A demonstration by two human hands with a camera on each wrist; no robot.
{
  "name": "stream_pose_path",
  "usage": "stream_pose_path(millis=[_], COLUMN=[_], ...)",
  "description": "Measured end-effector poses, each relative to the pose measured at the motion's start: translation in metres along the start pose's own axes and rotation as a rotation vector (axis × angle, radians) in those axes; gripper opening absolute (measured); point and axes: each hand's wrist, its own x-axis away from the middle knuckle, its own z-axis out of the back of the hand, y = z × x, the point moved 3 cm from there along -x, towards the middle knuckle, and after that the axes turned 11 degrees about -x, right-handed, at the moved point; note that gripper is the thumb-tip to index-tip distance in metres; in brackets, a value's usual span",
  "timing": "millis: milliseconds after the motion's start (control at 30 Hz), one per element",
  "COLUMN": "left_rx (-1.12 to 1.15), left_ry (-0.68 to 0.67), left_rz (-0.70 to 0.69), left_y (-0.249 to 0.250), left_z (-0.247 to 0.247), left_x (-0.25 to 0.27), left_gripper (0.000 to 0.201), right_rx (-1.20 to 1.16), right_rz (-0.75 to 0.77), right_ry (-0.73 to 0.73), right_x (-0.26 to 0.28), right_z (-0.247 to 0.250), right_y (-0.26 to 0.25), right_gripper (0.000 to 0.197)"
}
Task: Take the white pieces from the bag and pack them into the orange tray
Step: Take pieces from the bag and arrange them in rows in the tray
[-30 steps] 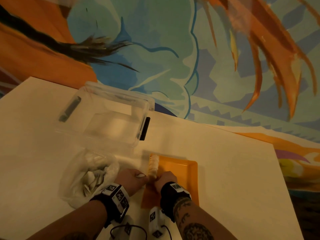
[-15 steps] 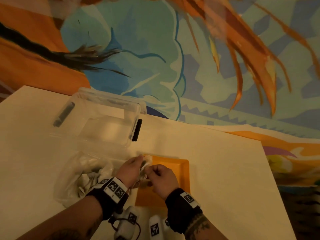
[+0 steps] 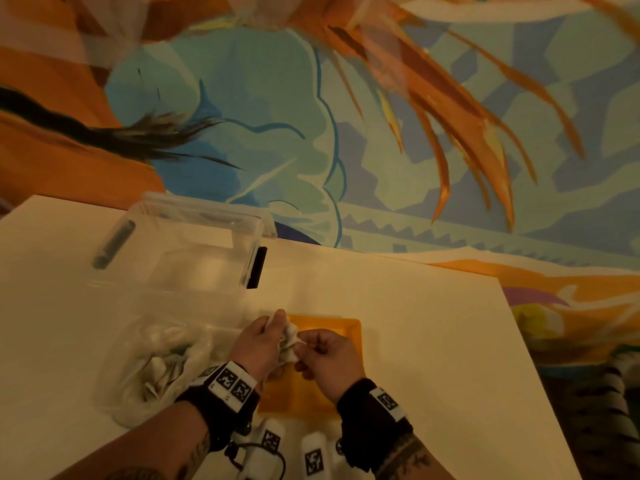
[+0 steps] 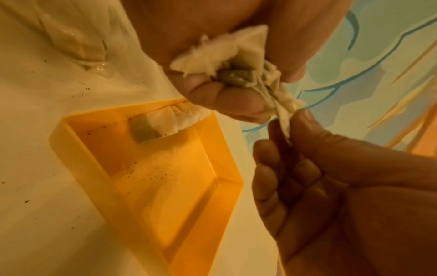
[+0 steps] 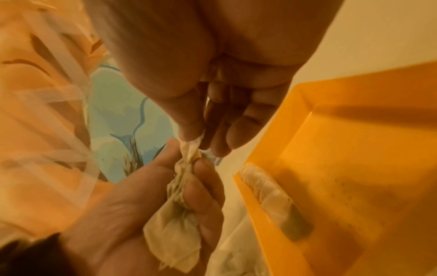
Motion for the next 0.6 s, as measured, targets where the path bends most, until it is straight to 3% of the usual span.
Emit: stream_pose_path(millis=[100, 300, 500, 600], left_rx=[0.097, 0.058, 0.043, -0.002], left_ry=[-0.047, -0.045, -0.116, -0.105], left_rz=[0.018, -0.042, -0.057, -0.066], left_y=[-0.001, -0.001, -0.004, -0.003], left_z=[-0.004, -0.004, 0.001, 0.006], left_x=[0.004, 0.007, 0.006, 0.008], left_gripper=[0.04, 0.029, 0.025, 0.022], right_rx=[0.106, 0.314, 0.095, 0.157], right_rz=[0.029, 0.127, 0.119, 0.151], right_ry=[0.02, 0.051, 0.069, 0.098], right_x=[0.002, -0.001, -0.01, -0.018], right_z=[0.006, 0.016, 0.023, 0.028], right_y=[-0.003, -0.019, -0.029, -0.033], right_gripper=[0.007, 0.012, 0.009, 0.012])
